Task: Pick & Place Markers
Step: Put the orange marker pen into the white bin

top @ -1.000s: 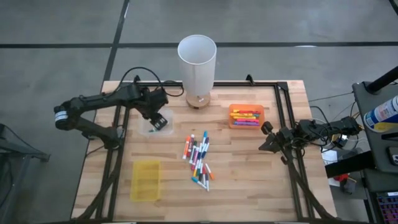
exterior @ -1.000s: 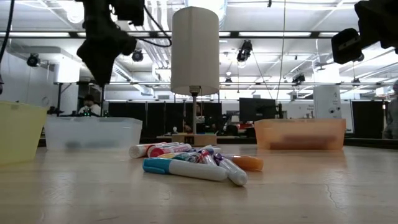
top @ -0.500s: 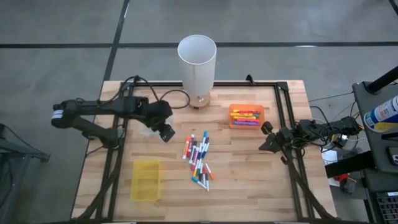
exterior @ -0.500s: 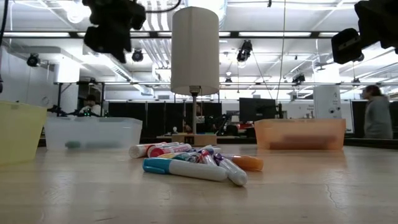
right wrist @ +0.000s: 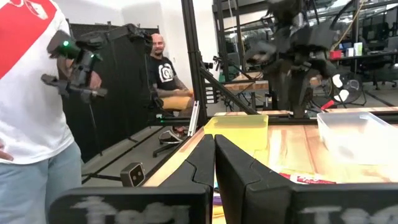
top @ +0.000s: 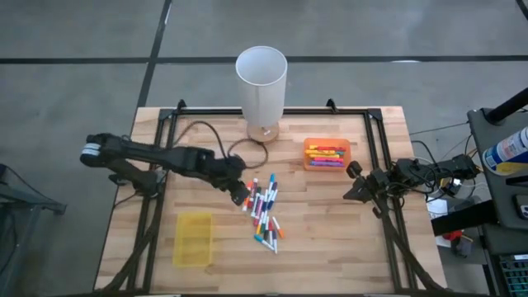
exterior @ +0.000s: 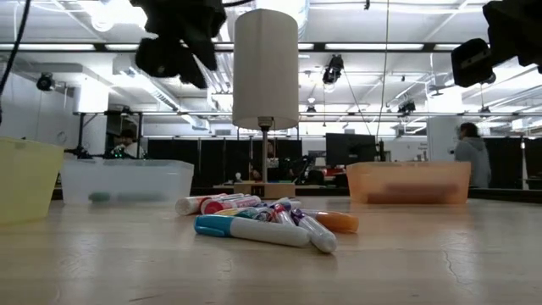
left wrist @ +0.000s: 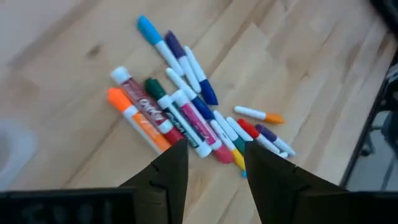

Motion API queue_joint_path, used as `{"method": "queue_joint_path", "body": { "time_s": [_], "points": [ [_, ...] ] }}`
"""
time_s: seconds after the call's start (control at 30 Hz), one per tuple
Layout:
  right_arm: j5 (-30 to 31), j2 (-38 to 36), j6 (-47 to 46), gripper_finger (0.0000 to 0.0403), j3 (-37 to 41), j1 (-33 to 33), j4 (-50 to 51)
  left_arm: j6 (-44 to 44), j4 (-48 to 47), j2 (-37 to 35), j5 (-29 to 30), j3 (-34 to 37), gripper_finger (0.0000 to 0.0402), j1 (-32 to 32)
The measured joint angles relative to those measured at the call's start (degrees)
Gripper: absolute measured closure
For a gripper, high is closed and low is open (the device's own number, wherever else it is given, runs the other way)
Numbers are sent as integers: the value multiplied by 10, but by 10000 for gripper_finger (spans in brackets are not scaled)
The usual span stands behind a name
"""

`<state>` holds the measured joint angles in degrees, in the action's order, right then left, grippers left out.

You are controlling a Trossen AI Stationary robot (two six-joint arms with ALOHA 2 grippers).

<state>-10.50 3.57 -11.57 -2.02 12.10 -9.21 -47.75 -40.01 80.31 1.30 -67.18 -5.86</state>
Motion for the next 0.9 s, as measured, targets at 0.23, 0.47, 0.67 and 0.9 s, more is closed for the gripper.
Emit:
{"method": "queue_joint_path", "body": {
  "time_s": [0.23, 0.47, 0.67, 0.9],
  "points": [
    [0, 0, 0, 394, 0, 0, 0, -45, 3, 87, -1, 0, 253, -3],
    [0, 0, 0, 394, 0, 0, 0, -31, 3, 155, 15, 0, 253, -3],
    [0, 0, 0, 394, 0, 0, 0, -76, 5, 190, 33, 0, 253, -3],
    [0, 0, 0, 394, 0, 0, 0, -95, 25, 226, 37, 0, 253, -3]
  ]
}}
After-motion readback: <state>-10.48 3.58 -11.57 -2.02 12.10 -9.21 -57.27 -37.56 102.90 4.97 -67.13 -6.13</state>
